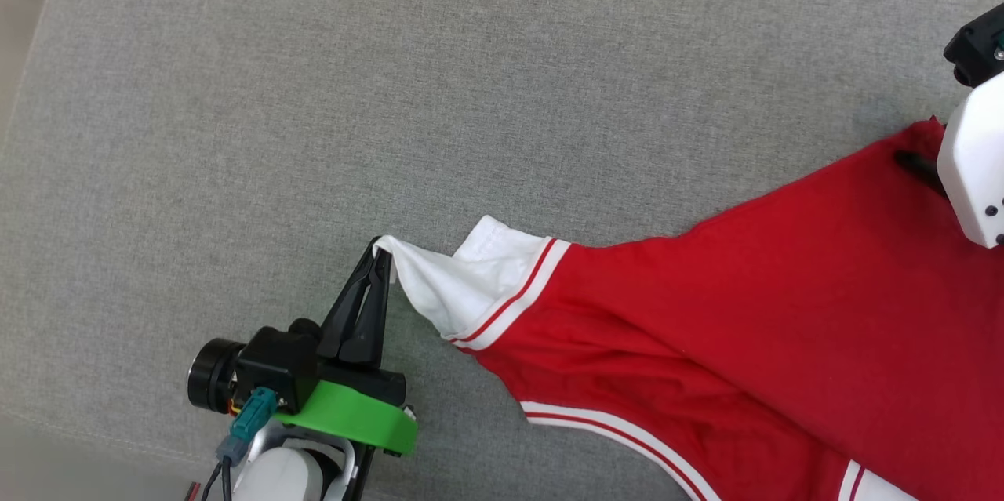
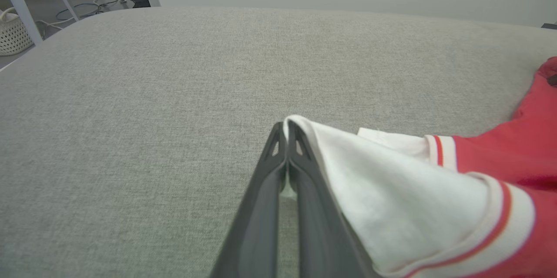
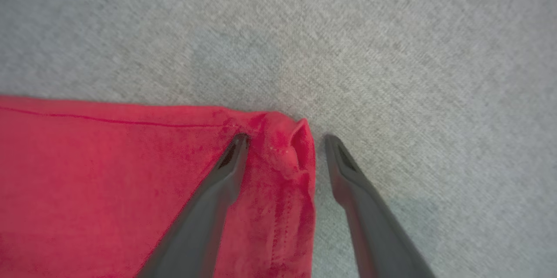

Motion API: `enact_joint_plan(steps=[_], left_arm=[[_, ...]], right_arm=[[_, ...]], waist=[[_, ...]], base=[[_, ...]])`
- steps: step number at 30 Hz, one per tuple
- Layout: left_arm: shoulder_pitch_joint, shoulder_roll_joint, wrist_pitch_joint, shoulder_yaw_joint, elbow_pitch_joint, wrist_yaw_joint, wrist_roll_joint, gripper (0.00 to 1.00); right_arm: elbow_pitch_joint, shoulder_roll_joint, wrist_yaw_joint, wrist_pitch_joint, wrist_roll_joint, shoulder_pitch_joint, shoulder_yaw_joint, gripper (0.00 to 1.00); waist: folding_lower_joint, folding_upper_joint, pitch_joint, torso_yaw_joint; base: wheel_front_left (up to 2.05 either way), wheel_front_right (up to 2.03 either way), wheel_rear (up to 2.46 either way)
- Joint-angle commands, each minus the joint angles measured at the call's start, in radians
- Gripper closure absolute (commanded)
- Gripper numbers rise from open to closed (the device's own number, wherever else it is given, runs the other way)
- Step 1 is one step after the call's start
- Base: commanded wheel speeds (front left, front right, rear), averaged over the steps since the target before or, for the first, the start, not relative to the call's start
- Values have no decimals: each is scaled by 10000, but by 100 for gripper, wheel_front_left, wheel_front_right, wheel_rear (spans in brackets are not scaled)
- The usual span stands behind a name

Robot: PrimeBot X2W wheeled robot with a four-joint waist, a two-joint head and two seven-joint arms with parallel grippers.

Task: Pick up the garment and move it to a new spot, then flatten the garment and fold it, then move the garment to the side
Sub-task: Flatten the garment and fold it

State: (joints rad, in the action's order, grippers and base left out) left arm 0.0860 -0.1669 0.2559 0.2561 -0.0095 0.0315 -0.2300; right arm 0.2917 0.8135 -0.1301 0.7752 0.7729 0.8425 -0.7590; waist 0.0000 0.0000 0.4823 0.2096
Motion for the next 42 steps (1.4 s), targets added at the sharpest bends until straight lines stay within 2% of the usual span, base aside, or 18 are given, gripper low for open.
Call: enact_joint_plan(steps=[1, 9, 14, 17, 22, 25, 26, 31, 37, 42], left_arm=[[152, 12, 55, -43, 31, 85, 44, 100], [-25, -251, 57, -237, 63, 189, 205, 100], [241, -992, -45, -316, -418, 356, 540, 100], [744, -1222, -225, -337, -782, 459, 565, 100], [2019, -1579, -575, -488, -1367, 618, 482, 100], [3053, -1859, -811, -525, -1532, 735, 418, 100], [4194, -2116, -1027, -499, -1581, 834, 285, 100], [6086, -2444, -1391, -337, -1372, 932, -79, 100], [8703, -2813, -1756, 160, -599, 981, -593, 100], [11328, -3272, -1837, 840, 552, 988, -1175, 100]], right_arm=[[501, -356, -6, -192, 118, -615, -603, 100], [314, -134, -6, -2734, 375, -391, -290, 100], [-293, -14, -6, -4842, 379, -676, 664, 100], [-570, 18, -6, -5310, 315, -751, 1221, 100], [-984, -98, -6, -5799, -9, -809, 2309, 100], [-1182, -377, -6, -5924, -347, -849, 3045, 100], [-1401, -695, -6, -5894, -777, -808, 3702, 100], [-1846, -1178, -6, -5704, -1418, -454, 4596, 100], [-2232, -1731, -6, -5415, -2038, 778, 5532, 100], [-1925, -2117, -6, -5093, -2556, 2734, 5929, 100]], waist=[[0, 0, -174, -121], [0, 0, -1249, -530], [0, 0, -2540, -1198], [0, 0, -2759, -1371], [0, 0, -2854, -1622], [0, 0, -2783, -1782], [0, 0, -2589, -1924], [0, 0, -2036, -2061], [0, 0, -868, -2162], [0, 0, 222, -2256]], base=[[0, 0, 0], [0, 0, 0], [0, 0, 0], [0, 0, 0], [0, 0, 0], [0, 0, 0], [0, 0, 0], [0, 0, 0], [0, 0, 0], [0, 0, 0]])
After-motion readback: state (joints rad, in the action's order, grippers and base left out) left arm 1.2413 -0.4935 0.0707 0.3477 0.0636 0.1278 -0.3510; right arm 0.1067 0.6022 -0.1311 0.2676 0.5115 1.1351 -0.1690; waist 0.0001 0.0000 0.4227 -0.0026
